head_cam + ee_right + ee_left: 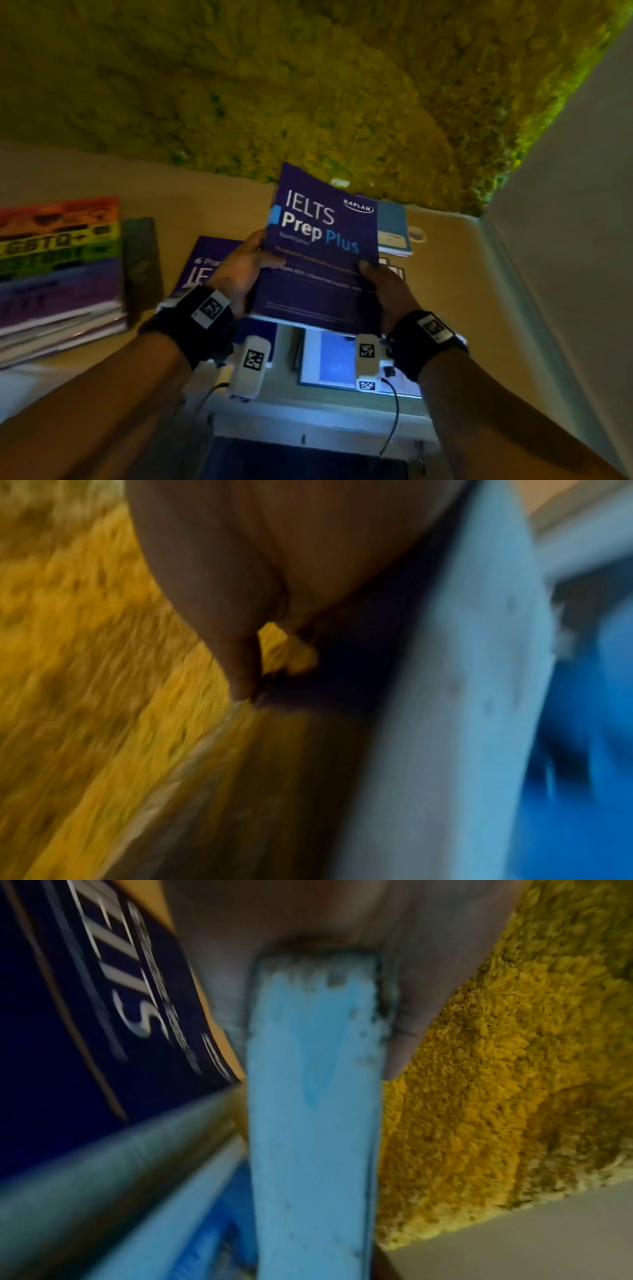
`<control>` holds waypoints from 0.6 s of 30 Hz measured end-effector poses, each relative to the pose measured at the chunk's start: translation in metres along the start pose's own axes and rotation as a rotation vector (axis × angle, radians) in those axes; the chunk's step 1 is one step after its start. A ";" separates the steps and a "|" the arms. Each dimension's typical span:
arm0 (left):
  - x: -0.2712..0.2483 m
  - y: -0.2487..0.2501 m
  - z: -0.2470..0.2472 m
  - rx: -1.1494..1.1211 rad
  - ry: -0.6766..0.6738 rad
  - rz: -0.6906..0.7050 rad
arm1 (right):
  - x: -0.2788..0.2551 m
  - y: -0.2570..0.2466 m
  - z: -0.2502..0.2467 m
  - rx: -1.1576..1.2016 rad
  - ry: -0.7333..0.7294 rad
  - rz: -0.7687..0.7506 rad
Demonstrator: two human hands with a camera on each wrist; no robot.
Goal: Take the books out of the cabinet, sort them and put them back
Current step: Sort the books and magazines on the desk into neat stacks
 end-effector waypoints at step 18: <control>-0.009 -0.067 -0.188 0.811 0.173 -0.053 | 0.041 0.086 0.125 -0.940 0.143 -0.047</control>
Point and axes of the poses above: each hand's wrist, its own x-axis towards the middle knuckle, its own z-axis out of the palm, y = z × x, the point moved 6 cm from there along x, towards the middle knuckle, and after that the axes turned 11 degrees about z, right-handed, at the moved point
